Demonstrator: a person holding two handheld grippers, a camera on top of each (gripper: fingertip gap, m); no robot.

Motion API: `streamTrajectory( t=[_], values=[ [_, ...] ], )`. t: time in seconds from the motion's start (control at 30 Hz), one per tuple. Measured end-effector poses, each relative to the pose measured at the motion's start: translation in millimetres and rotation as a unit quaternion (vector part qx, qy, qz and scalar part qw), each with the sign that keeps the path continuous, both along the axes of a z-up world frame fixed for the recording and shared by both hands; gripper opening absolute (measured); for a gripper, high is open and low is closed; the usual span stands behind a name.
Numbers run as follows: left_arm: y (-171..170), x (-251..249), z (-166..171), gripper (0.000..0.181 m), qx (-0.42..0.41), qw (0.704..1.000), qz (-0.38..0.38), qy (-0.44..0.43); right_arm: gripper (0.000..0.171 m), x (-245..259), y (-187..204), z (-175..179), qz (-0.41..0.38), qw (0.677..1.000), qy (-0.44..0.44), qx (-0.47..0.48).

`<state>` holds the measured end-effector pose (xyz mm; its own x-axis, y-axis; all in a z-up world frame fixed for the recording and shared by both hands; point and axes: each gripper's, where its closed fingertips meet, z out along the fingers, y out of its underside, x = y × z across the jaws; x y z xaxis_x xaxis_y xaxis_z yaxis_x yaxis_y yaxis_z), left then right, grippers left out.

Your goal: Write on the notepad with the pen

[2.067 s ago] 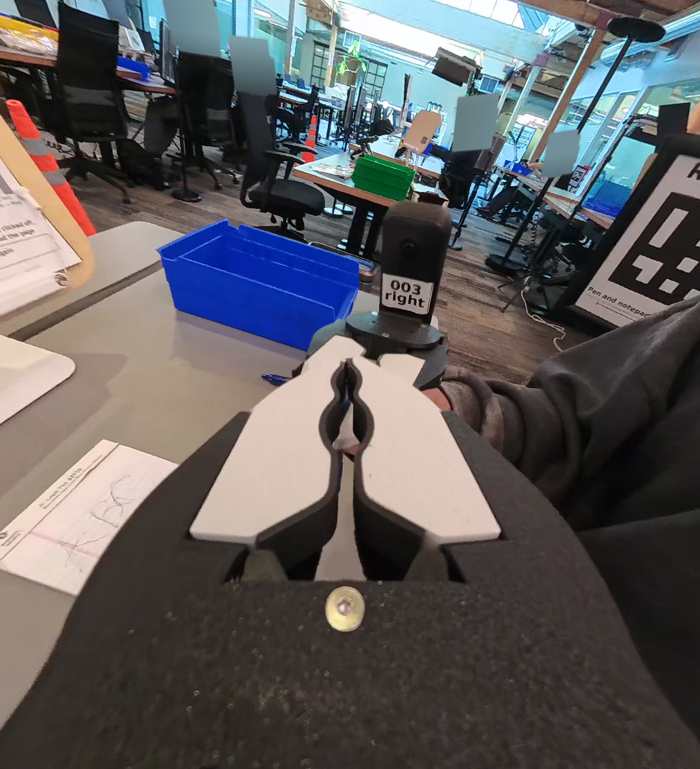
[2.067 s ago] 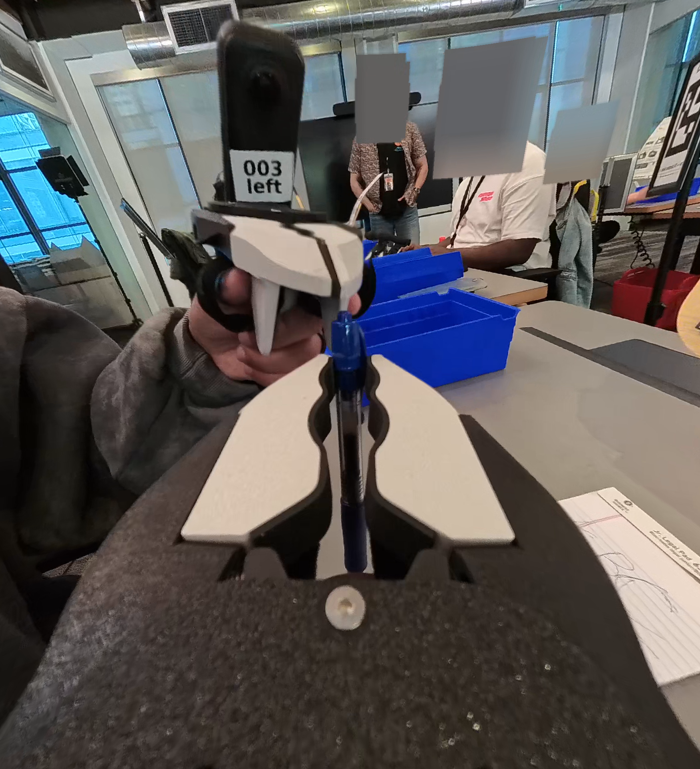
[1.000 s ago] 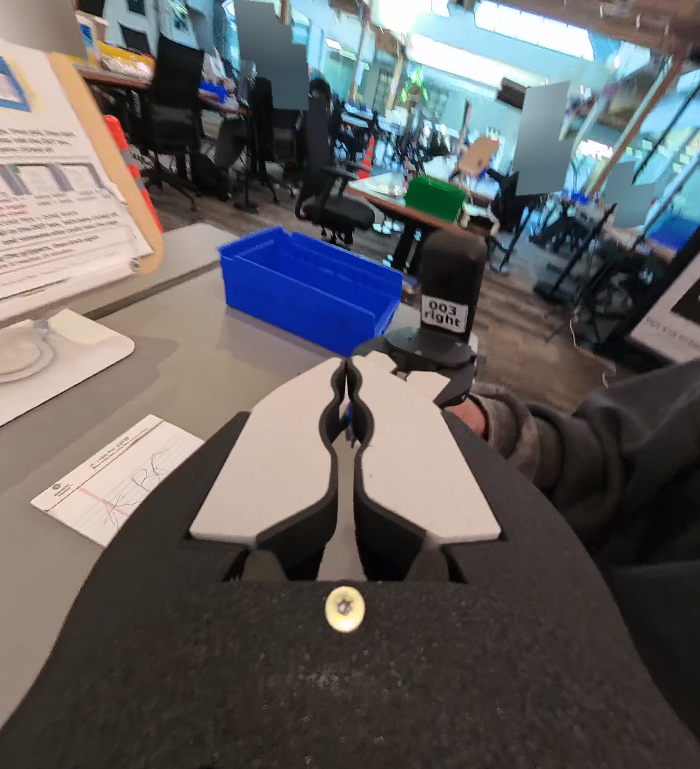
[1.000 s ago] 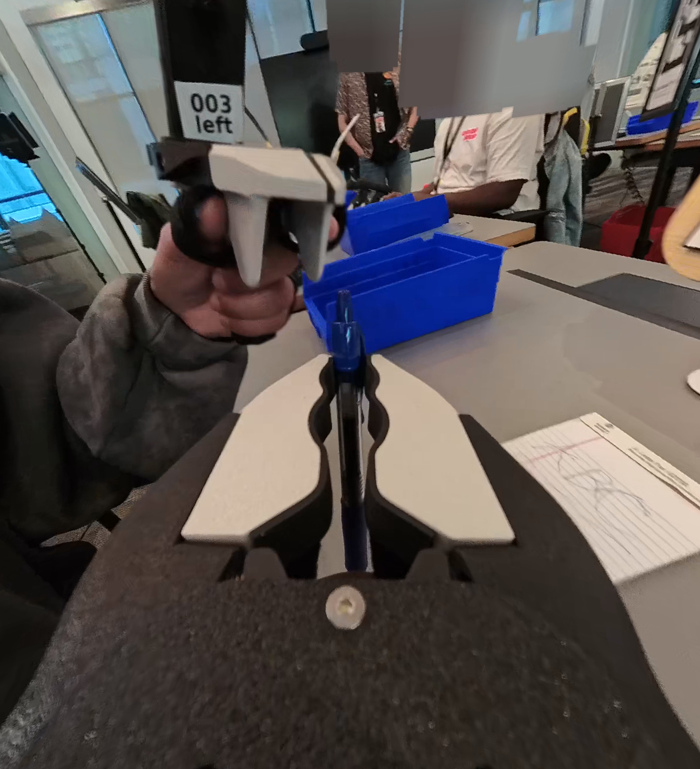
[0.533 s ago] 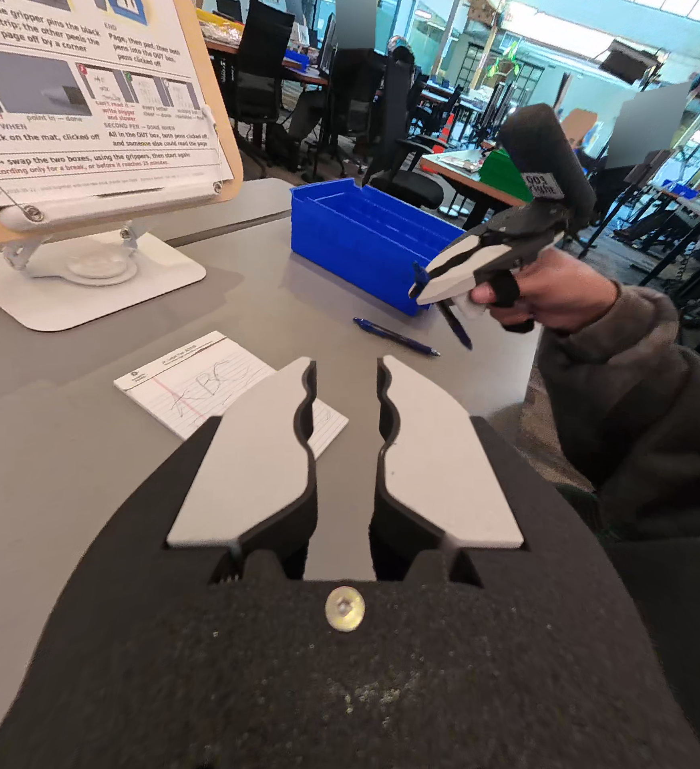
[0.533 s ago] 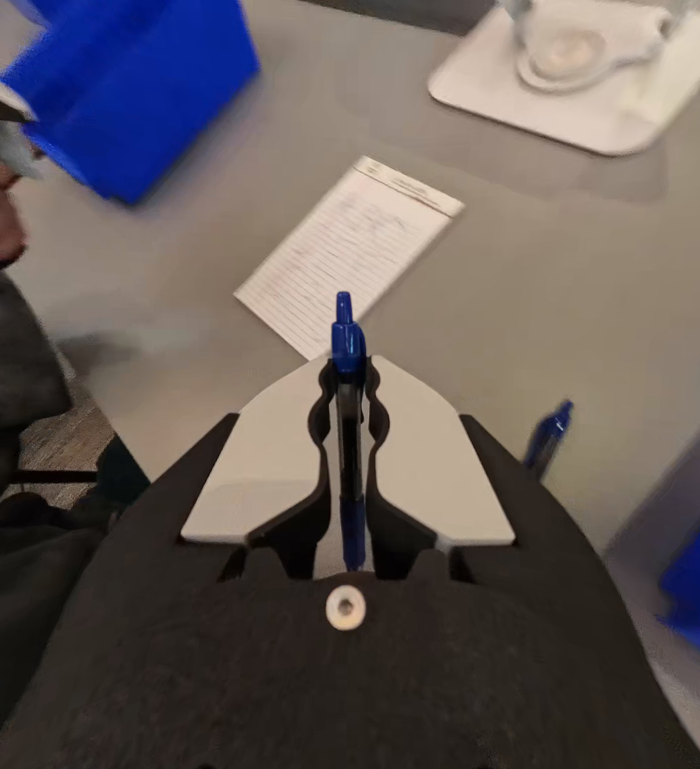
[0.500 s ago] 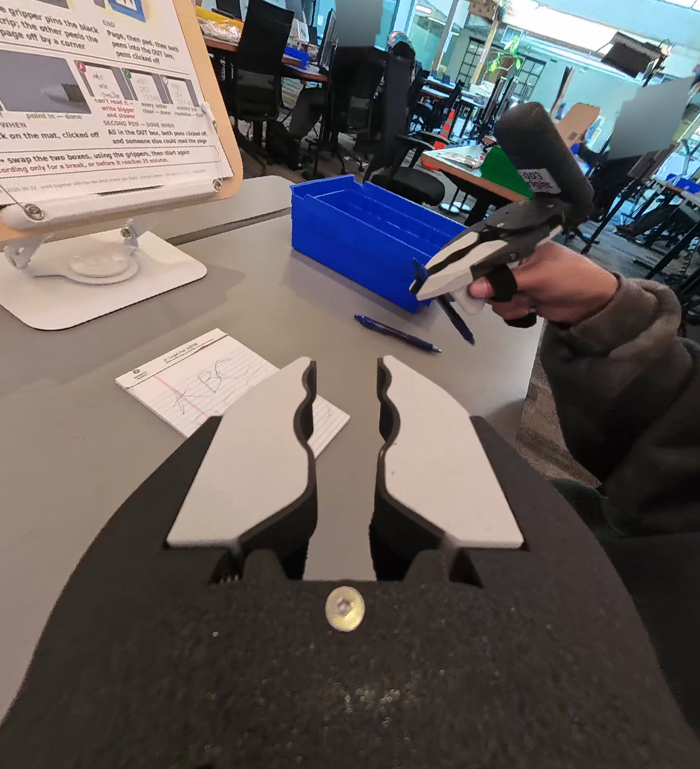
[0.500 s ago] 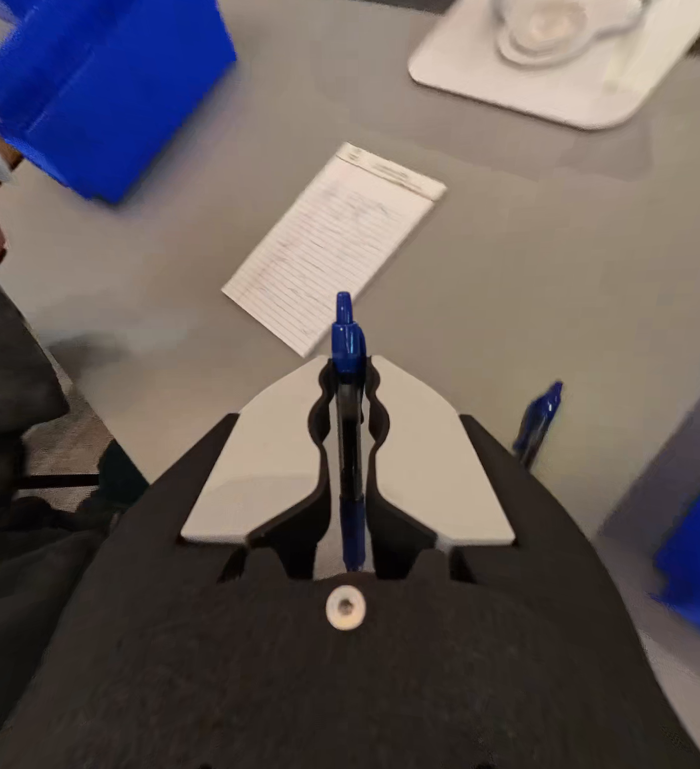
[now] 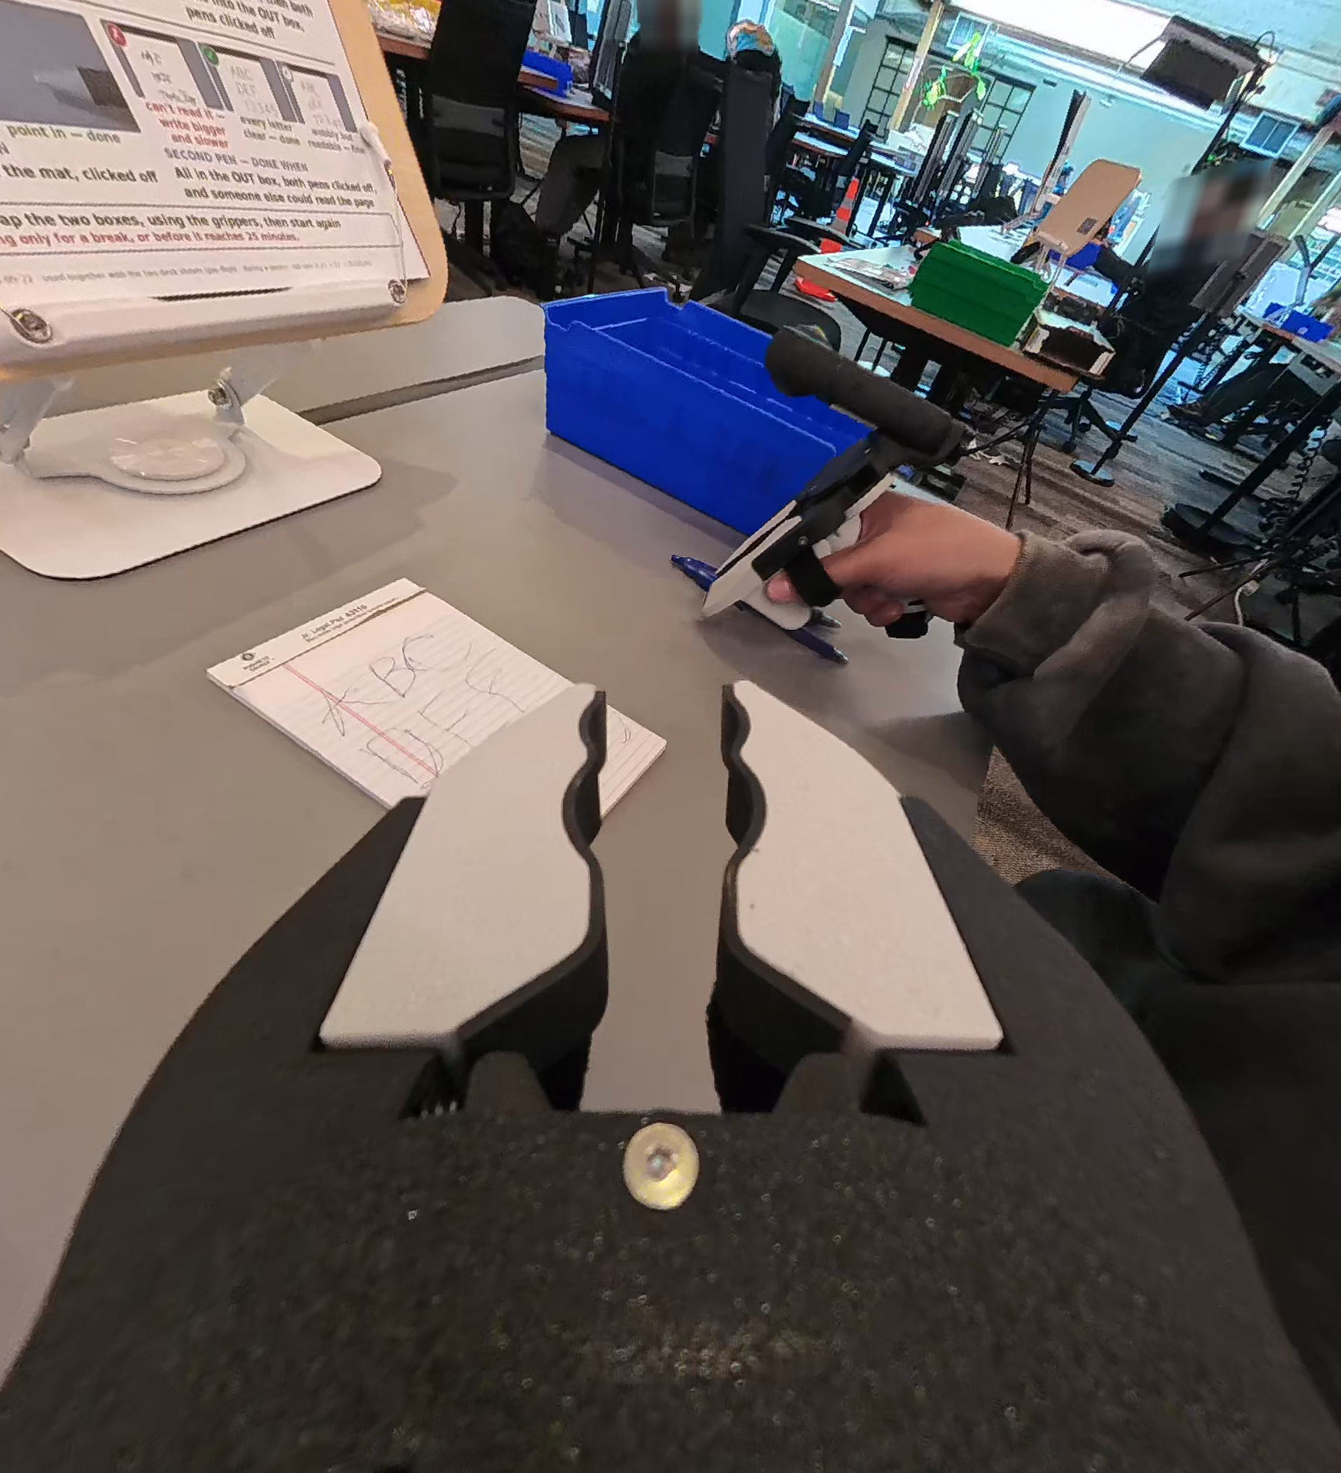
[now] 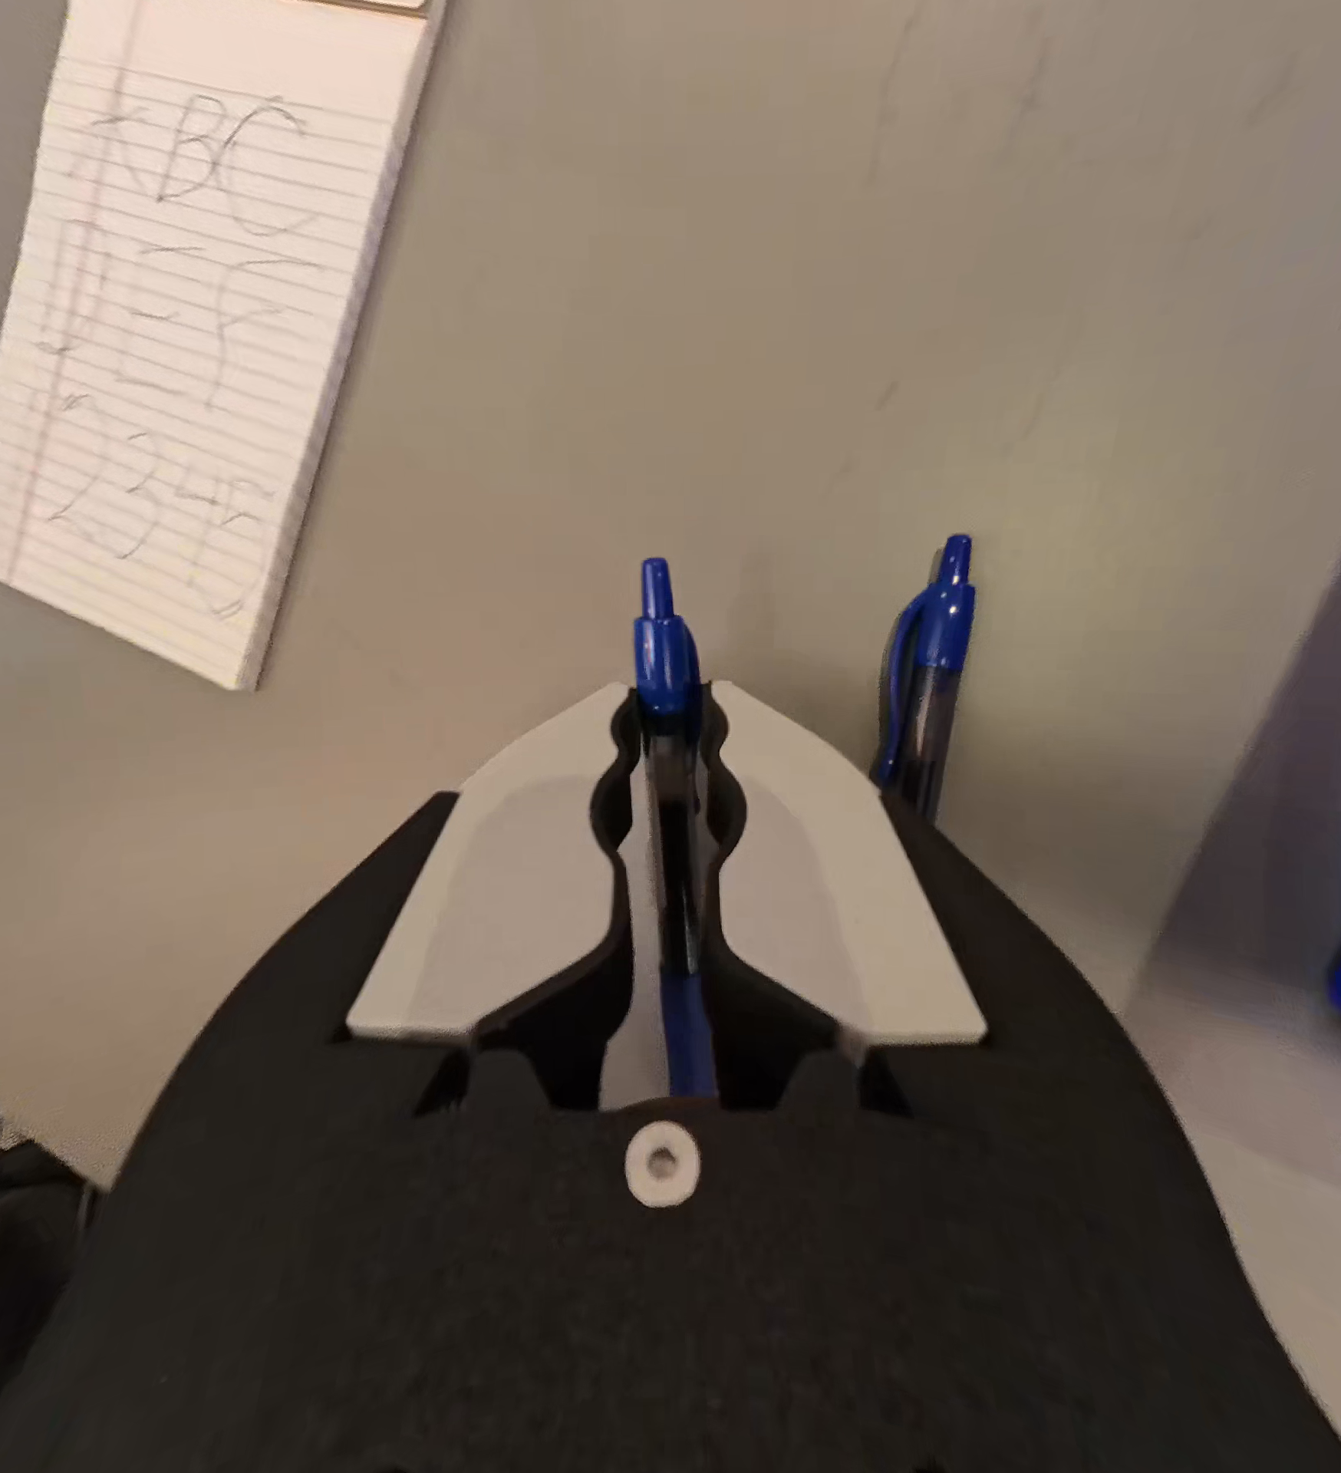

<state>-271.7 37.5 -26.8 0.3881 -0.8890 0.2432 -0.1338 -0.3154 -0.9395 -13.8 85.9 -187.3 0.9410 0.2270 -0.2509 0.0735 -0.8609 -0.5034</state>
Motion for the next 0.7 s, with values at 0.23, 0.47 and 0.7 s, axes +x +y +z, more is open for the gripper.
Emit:
streamTrajectory(
  t=[0.23, 0.47, 0.7],
  values=[
    [1, -2, -10, 0.027, -0.010, 1.000, -0.004, 0.016, 0.014, 2, 12, -8, -0.018, 1.000, -0.018, 0.009],
    [22, 1, -28, 0.028, -0.011, 0.998, 0.015, 0.064, 0.041, 8, 9, 33, -0.020, 0.995, -0.027, 0.096],
    [108, 13, -57, 0.045, -0.022, 0.984, 0.049, 0.171, 0.047, -45, -48, 67, 0.085, 0.978, 0.012, 0.189]
  ],
)
